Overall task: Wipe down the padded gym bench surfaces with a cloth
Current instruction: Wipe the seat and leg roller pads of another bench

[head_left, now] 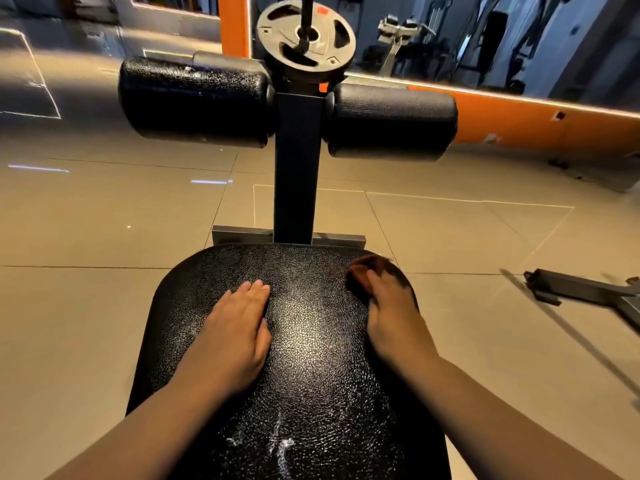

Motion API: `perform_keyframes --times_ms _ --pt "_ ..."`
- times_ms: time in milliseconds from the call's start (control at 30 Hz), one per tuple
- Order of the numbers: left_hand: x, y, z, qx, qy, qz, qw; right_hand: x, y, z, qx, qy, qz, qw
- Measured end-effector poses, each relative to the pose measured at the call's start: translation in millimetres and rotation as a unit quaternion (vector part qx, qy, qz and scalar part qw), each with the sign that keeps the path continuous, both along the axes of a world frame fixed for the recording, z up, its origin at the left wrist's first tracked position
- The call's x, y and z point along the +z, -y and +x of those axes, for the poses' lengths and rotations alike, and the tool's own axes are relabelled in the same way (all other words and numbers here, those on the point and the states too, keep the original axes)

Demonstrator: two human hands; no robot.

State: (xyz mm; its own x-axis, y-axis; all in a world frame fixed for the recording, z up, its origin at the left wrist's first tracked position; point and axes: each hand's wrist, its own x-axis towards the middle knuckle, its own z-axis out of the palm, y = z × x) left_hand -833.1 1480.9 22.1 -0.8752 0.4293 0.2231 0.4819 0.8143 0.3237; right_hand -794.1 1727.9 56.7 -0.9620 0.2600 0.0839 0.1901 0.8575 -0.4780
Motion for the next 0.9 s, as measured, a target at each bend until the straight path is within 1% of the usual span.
perform_keyframes --times_ms 33,100,133,167,200,267,300,333,367,433,467,500,533,600,667,700,733,833,867,900 --pt "0 0 0 -0.001 0.001 0.000 1.000 0 6 11 0.048 0.014 -0.002 0.999" --pt "1 0 1 0.000 0.001 -0.001 1.000 0 -1 25 0.133 0.037 0.024 0.990" --pt "2 -1 2 -0.001 0.003 -0.002 1.000 -1 -13 24 0.151 0.047 0.038 0.987" --pt "2 -1 2 -0.002 0.004 -0.002 1.000 -2 -24 18 0.143 0.045 0.042 0.988" --pt "3 -1 2 -0.002 0.004 0.001 1.000 -5 -31 10 0.111 0.029 0.030 0.993" --pt "3 -1 2 0.002 0.006 0.001 1.000 -7 -27 -6 0.013 0.003 0.000 1.000" --pt "2 -1 2 0.002 0.006 0.000 1.000 -6 -16 -10 -0.015 0.001 0.005 1.000" --pt "3 -1 2 0.001 0.005 0.000 1.000 -6 -3 -9 -0.013 0.010 0.007 1.000" --pt "4 -1 3 0.003 0.005 0.001 1.000 -6 9 -3 0.021 0.025 0.000 0.999" --pt "4 -1 4 0.005 0.011 -0.002 1.000 -2 22 16 0.128 0.057 -0.003 0.990" --pt "5 -1 4 0.004 0.014 -0.002 1.000 1 15 22 0.170 0.062 0.010 0.983" --pt "5 -1 4 0.002 0.013 -0.001 1.000 1 3 21 0.186 0.060 0.025 0.980" --pt "6 -1 3 0.001 0.012 -0.003 1.000 -2 -12 16 0.171 0.053 0.032 0.983" --pt "5 -2 3 0.001 0.012 -0.008 1.000 -3 -35 0 0.072 0.026 0.022 0.997" --pt "4 -2 3 0.004 0.010 -0.010 1.000 -2 -34 -20 -0.022 0.016 0.024 0.999" --pt "4 -2 4 0.004 0.010 -0.010 1.000 -1 -25 -28 -0.037 0.014 0.023 0.999" --pt "3 -2 4 0.003 0.008 -0.011 1.000 0 -14 -31 -0.022 0.012 0.017 1.000" --pt "3 0 3 0.004 0.006 -0.021 1.000 -3 13 -15 0.117 0.010 -0.002 0.993" --pt "3 0 2 0.005 0.004 -0.023 1.000 -1 11 -8 0.146 0.016 0.002 0.989" --pt "2 0 2 0.005 0.002 -0.023 1.000 0 2 -7 0.153 0.023 0.016 0.988"
